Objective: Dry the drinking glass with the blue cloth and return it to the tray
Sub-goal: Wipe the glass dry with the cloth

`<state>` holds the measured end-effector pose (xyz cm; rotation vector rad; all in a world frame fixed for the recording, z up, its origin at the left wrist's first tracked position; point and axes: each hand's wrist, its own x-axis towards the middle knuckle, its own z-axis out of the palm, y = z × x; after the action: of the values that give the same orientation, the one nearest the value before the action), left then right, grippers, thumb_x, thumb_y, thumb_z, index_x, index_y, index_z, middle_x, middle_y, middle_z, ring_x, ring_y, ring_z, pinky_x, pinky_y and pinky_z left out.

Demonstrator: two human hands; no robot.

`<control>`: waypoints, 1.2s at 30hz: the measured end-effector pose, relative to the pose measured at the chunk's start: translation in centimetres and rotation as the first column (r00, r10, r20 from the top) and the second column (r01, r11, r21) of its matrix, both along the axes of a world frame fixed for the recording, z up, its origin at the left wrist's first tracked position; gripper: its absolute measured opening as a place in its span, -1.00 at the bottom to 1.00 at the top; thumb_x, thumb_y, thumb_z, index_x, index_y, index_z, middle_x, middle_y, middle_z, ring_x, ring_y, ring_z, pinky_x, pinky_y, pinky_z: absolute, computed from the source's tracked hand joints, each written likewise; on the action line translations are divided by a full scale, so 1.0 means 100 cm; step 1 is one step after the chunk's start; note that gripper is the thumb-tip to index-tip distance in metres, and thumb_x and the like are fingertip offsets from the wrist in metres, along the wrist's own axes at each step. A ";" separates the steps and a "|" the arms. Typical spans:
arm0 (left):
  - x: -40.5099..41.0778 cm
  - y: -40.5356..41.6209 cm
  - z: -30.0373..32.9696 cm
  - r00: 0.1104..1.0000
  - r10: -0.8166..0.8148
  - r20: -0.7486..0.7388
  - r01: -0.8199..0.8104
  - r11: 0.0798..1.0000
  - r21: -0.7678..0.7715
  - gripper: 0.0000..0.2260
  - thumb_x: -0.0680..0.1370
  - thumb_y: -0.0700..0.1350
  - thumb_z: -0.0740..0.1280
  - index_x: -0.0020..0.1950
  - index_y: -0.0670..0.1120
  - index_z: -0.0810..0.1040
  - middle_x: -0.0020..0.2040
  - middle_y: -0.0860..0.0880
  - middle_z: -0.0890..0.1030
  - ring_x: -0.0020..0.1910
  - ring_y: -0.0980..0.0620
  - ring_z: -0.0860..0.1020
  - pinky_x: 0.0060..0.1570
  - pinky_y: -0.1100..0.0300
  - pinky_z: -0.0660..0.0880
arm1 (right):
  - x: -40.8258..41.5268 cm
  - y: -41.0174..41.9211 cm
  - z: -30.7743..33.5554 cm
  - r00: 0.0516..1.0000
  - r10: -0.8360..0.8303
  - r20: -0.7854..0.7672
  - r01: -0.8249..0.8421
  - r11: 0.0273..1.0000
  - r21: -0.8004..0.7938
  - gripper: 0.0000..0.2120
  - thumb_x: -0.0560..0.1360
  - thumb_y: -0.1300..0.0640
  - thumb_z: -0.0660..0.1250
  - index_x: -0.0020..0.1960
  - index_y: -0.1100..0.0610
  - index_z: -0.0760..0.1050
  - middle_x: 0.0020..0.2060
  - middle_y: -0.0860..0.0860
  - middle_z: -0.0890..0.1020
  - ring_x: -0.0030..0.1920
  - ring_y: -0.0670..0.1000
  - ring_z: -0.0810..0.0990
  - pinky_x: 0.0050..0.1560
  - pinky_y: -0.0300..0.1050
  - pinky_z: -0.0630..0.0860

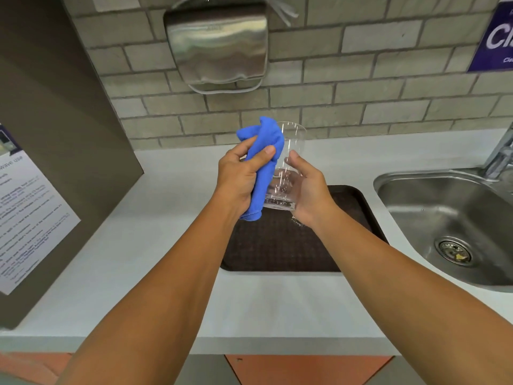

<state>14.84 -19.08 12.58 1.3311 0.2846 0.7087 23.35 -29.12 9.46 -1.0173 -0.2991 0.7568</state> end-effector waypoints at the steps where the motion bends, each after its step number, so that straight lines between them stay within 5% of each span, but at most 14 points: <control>1: 0.000 0.000 0.000 1.000 -0.004 0.003 0.004 1.000 0.007 -0.76 0.44 -0.13 0.49 0.08 0.04 0.65 -0.22 -0.02 0.68 -0.34 -0.04 0.60 -0.37 0.12 0.57 | -0.001 0.000 0.001 1.000 -0.004 0.014 0.004 1.000 0.008 -0.78 0.55 -0.06 0.35 0.06 0.08 0.51 -0.11 0.10 0.62 -0.22 0.08 0.66 0.08 0.12 0.62; 4: 0.001 -0.003 0.000 1.000 0.025 -0.011 -0.024 0.997 0.068 -0.64 0.42 -0.08 0.50 0.16 0.12 0.52 0.03 -0.06 0.65 -0.25 0.01 0.64 -0.31 0.07 0.62 | -0.005 -0.001 0.002 0.997 -0.042 0.061 0.043 0.999 -0.016 -0.74 0.56 -0.11 0.33 0.05 0.08 0.52 -0.18 0.06 0.68 -0.23 0.05 0.69 -0.11 0.01 0.65; 6: 0.003 -0.006 0.000 0.997 0.066 -0.032 -0.060 0.985 0.161 -0.60 0.43 -0.02 0.49 0.20 0.14 0.43 0.14 -0.08 0.59 -0.16 0.03 0.65 -0.23 0.07 0.63 | -0.009 -0.001 0.005 0.993 -0.065 0.095 0.072 0.995 -0.070 -0.56 0.53 -0.23 0.32 0.16 0.12 0.53 -0.02 0.14 0.71 -0.12 0.08 0.71 -0.12 0.00 0.66; 10: 0.004 -0.009 0.001 0.995 0.080 -0.053 -0.064 0.965 0.254 -0.67 0.47 0.06 0.43 0.16 0.17 0.39 0.07 0.00 0.60 -0.23 0.11 0.63 -0.33 0.22 0.54 | -0.014 -0.002 0.009 0.993 -0.079 0.089 0.089 0.989 -0.119 -0.40 0.48 -0.33 0.31 0.28 0.11 0.54 0.23 0.25 0.63 0.14 0.23 0.68 0.17 0.19 0.61; 16: 0.012 -0.008 0.003 0.975 0.171 -0.144 -0.159 0.983 0.089 -0.84 0.56 0.09 0.31 0.06 0.06 0.45 -0.09 -0.02 0.62 -0.29 0.08 0.62 -0.32 0.24 0.56 | -0.016 -0.005 0.007 0.993 -0.074 0.090 0.087 0.984 -0.153 -0.43 0.46 -0.37 0.30 0.16 0.09 0.55 -0.02 0.15 0.66 -0.05 0.16 0.69 0.18 0.19 0.60; 20: 0.011 -0.006 0.004 0.924 0.163 -0.346 -0.194 0.979 -0.057 -0.68 0.61 0.12 0.21 0.27 -0.04 0.47 -0.08 -0.02 0.60 -0.17 0.00 0.63 -0.28 0.20 0.56 | -0.016 -0.008 0.010 0.994 -0.022 0.112 0.038 0.989 -0.146 -0.43 0.45 -0.38 0.30 0.13 0.10 0.56 -0.10 0.14 0.68 -0.17 0.13 0.68 0.12 0.20 0.61; 25: 0.013 -0.023 0.007 0.954 0.278 -0.114 -0.268 0.958 0.102 -0.81 0.60 0.08 0.23 0.21 0.14 0.43 0.03 0.02 0.62 -0.10 0.08 0.65 -0.15 0.16 0.60 | -0.010 -0.012 0.017 0.985 -0.061 0.161 0.095 0.973 -0.212 -0.44 0.46 -0.40 0.27 0.12 0.07 0.55 -0.19 0.02 0.73 -0.26 -0.01 0.71 -0.13 -0.06 0.56; 28: 0.014 -0.031 0.014 0.959 0.279 -0.048 -0.244 0.900 0.361 -0.74 0.59 0.08 0.23 0.27 0.10 0.46 0.11 0.07 0.57 0.01 0.18 0.57 -0.07 0.31 0.48 | -0.010 -0.014 0.022 0.980 -0.069 0.187 0.113 0.965 -0.237 -0.43 0.45 -0.39 0.28 0.13 0.08 0.55 -0.26 -0.01 0.69 -0.30 -0.05 0.67 -0.10 -0.09 0.52; 32: 0.016 -0.031 0.021 0.953 0.283 -0.113 -0.250 0.938 0.239 -0.77 0.59 0.11 0.25 0.00 -0.03 0.56 -0.15 -0.01 0.65 -0.23 0.05 0.60 -0.16 0.14 0.55 | -0.010 -0.022 0.024 0.986 -0.015 0.165 0.048 0.979 -0.196 -0.42 0.41 -0.41 0.30 0.11 0.07 0.56 -0.17 0.05 0.68 -0.21 0.04 0.68 0.04 0.08 0.61; 34: 0.016 -0.027 0.022 0.943 0.270 -0.194 -0.260 0.963 0.075 -0.71 0.58 0.13 0.26 -0.14 -0.07 0.52 -0.41 0.06 0.64 -0.45 0.11 0.58 -0.44 0.27 0.52 | -0.009 -0.025 0.023 0.987 0.021 0.158 0.003 0.989 -0.151 -0.39 0.41 -0.41 0.30 0.13 0.09 0.57 -0.19 0.09 0.71 -0.20 0.09 0.70 0.05 0.14 0.63; 36: 0.015 -0.025 0.024 0.919 0.259 -0.297 -0.260 0.965 0.040 -0.66 0.56 0.17 0.27 -0.20 -0.08 0.49 -0.41 0.02 0.59 -0.47 0.08 0.55 -0.51 0.28 0.47 | -0.009 -0.027 0.021 0.989 0.027 0.146 -0.011 0.994 -0.112 -0.40 0.44 -0.39 0.30 0.12 0.13 0.59 -0.19 0.12 0.69 -0.21 0.13 0.69 0.08 0.20 0.60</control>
<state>16.35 -21.62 14.93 1.4152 0.7179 0.7244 22.40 -31.85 11.58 -1.1802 -0.3981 0.7226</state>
